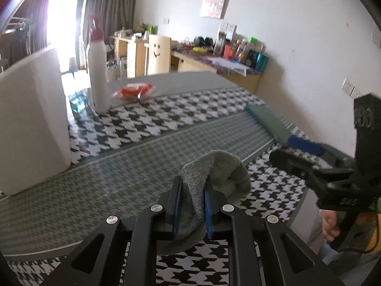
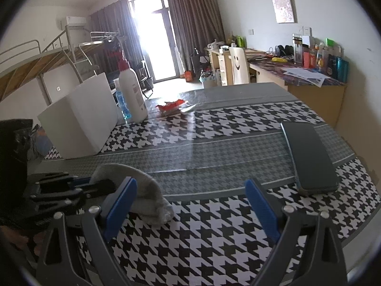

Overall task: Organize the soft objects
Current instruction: 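Lift the grey sock with the left tool while the right tool approaches the white foam roller, then grasp the white foam roller with the right tool and lift it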

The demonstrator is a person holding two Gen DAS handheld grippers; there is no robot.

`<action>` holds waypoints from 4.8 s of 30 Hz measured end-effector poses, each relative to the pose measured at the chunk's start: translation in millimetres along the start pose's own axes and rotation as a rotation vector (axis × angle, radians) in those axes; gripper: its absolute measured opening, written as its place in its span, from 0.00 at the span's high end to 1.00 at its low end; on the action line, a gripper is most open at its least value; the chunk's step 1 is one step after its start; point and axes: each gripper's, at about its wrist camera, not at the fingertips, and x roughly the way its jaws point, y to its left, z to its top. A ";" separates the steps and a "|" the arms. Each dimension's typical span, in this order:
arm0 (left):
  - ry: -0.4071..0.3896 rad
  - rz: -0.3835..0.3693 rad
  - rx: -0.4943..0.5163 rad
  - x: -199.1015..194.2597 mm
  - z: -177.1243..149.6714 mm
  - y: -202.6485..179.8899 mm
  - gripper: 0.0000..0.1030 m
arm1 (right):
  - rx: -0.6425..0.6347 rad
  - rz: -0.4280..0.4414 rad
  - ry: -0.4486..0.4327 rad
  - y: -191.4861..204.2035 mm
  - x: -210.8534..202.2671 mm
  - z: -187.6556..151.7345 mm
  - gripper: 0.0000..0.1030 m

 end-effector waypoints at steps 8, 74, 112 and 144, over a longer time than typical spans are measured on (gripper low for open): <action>-0.071 0.032 -0.043 -28.0 2.4 14.2 0.83 | -0.028 0.041 0.003 7.2 -2.9 0.2 0.08; -0.138 0.080 -0.138 -78.7 -41.1 63.5 0.83 | -0.347 0.046 0.208 84.1 2.0 -37.2 0.87; -0.170 0.174 -0.189 -96.3 -38.4 80.8 0.83 | -0.664 0.269 0.363 98.7 131.5 29.0 0.92; -0.266 0.185 -0.092 -122.4 -0.4 70.4 0.83 | -0.265 0.290 0.005 102.7 77.8 78.0 0.91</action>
